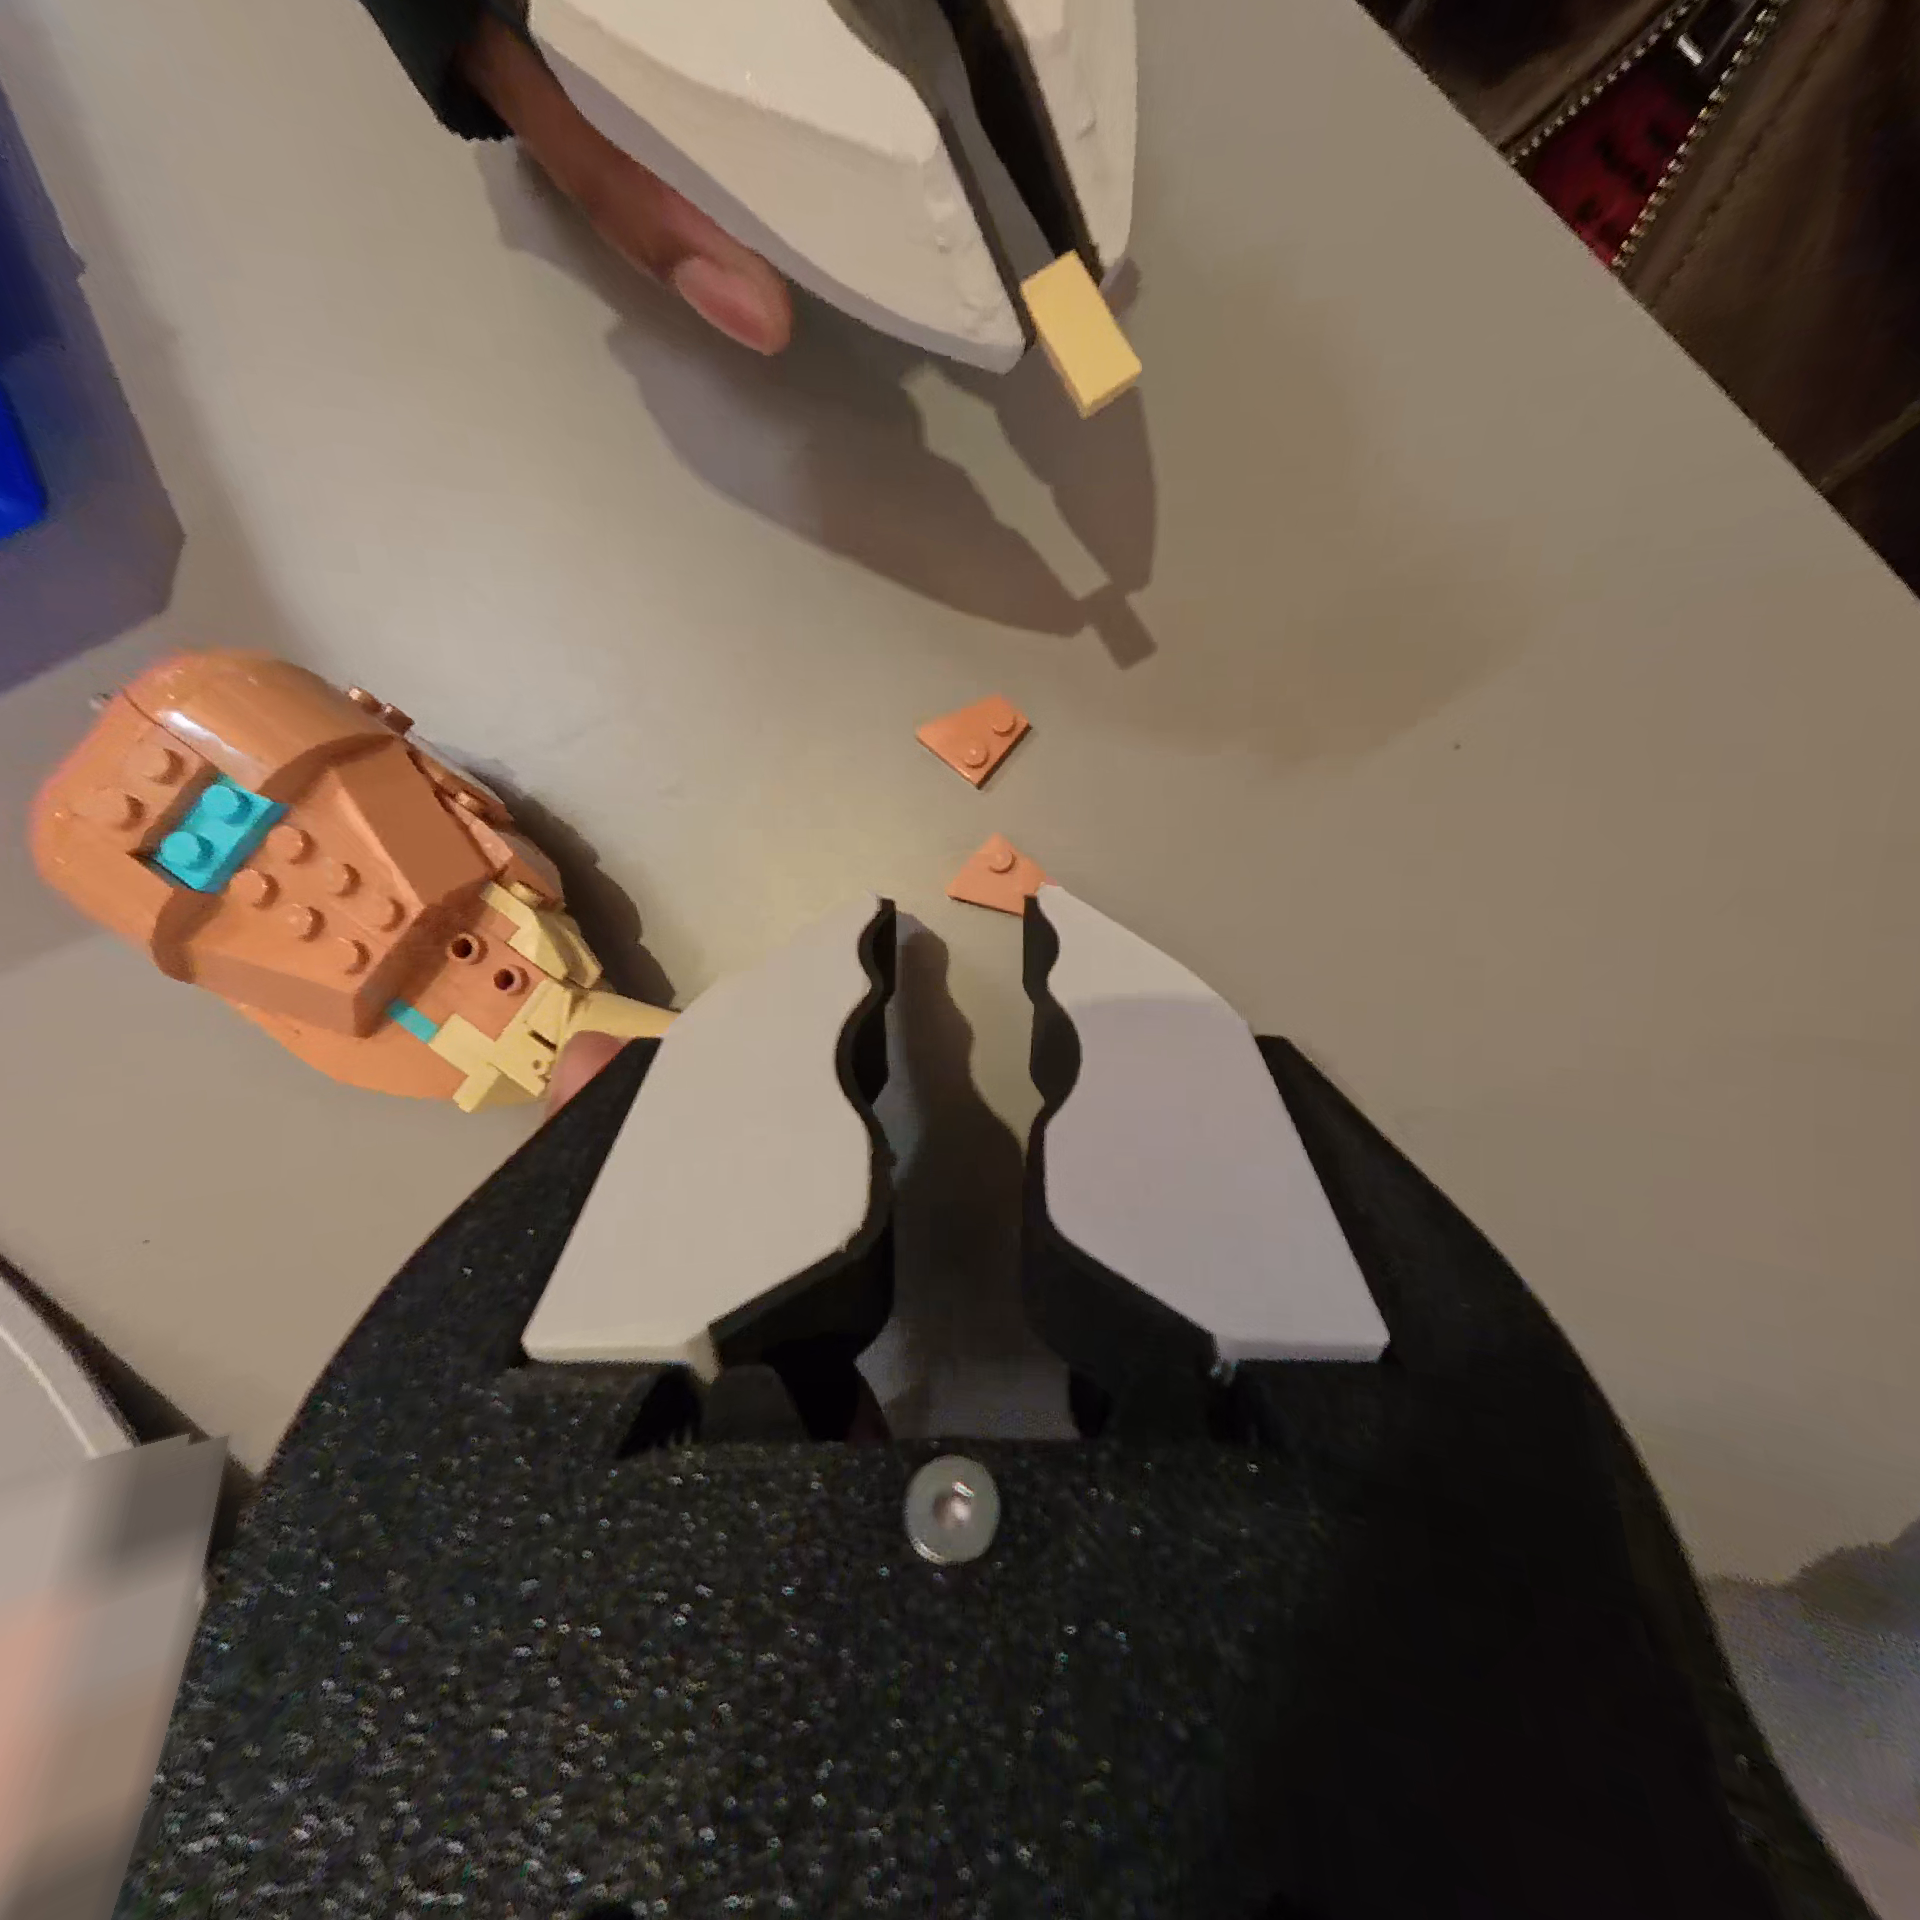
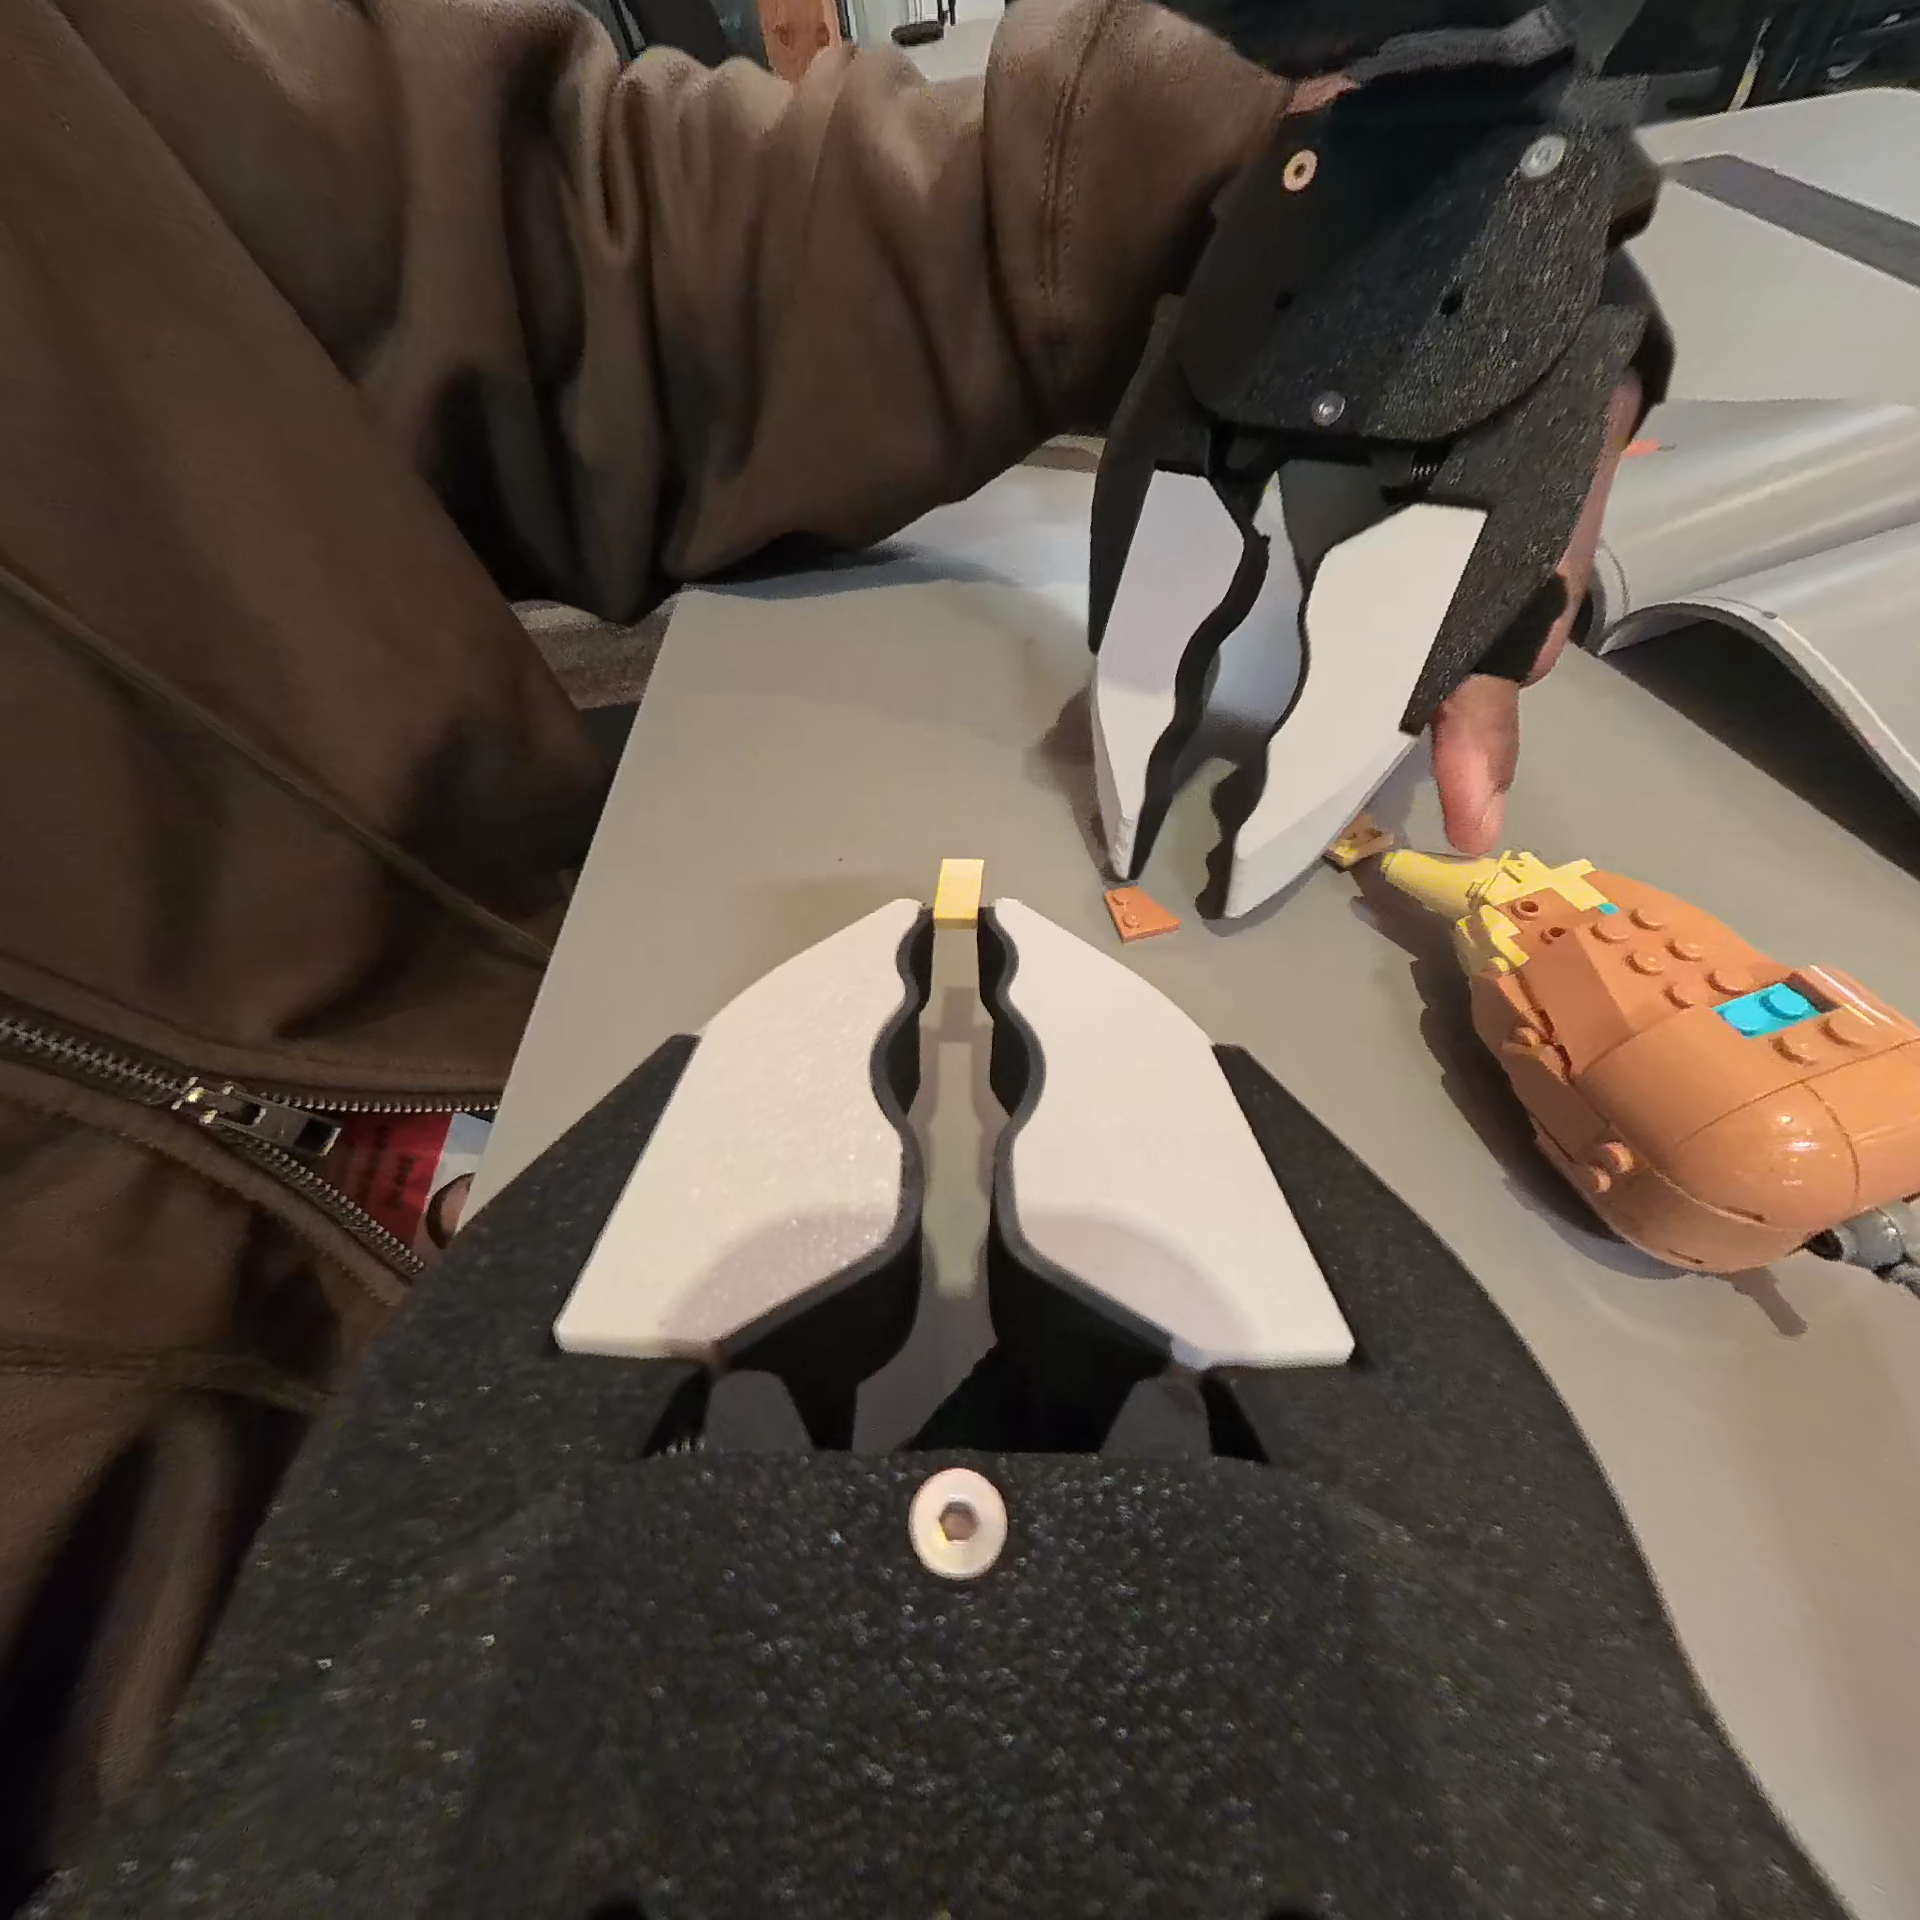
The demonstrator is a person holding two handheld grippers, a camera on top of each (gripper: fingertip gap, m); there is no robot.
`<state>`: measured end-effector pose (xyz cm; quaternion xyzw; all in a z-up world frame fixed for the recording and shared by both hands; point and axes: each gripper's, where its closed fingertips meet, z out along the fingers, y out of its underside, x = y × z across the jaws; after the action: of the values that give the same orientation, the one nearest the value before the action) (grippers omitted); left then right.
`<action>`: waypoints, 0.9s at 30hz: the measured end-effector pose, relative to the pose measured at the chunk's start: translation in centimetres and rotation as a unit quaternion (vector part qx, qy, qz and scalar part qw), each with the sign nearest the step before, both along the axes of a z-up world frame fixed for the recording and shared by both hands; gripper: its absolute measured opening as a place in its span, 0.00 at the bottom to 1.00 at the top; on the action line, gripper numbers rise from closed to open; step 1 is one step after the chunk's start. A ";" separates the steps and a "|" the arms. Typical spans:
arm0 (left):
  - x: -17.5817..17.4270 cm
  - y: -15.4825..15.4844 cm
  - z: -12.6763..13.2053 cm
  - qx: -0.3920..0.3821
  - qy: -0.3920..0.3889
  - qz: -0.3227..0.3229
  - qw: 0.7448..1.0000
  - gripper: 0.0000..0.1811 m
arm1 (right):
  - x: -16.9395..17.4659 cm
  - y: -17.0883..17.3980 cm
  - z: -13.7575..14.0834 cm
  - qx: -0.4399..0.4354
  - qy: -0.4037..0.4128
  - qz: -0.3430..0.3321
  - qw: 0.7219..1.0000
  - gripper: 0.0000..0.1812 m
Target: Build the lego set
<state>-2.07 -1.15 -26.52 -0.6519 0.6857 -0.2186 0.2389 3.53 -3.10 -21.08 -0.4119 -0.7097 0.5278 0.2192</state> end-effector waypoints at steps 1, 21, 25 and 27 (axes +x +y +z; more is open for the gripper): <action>0.1 0.1 0.2 0.007 -0.001 -0.002 1.000 0.13 | 0.0 0.0 0.0 0.000 0.000 0.001 1.000 0.04; 0.3 -0.7 0.0 0.001 0.107 -0.099 0.989 0.12 | 0.1 0.0 0.0 -0.010 -0.005 0.007 1.000 0.04; 0.5 -0.8 0.1 -0.006 0.106 -0.116 0.987 0.13 | 0.1 0.0 0.1 -0.016 -0.005 0.007 1.000 0.04; 0.6 -0.9 0.0 -0.007 0.111 -0.127 0.986 0.13 | 0.1 0.0 0.1 -0.018 -0.005 0.007 1.000 0.04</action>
<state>-1.50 -2.07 -26.50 -0.5810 0.7839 -0.1783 0.1270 3.61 -3.05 -20.96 -0.4133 -0.7043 0.5397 0.2044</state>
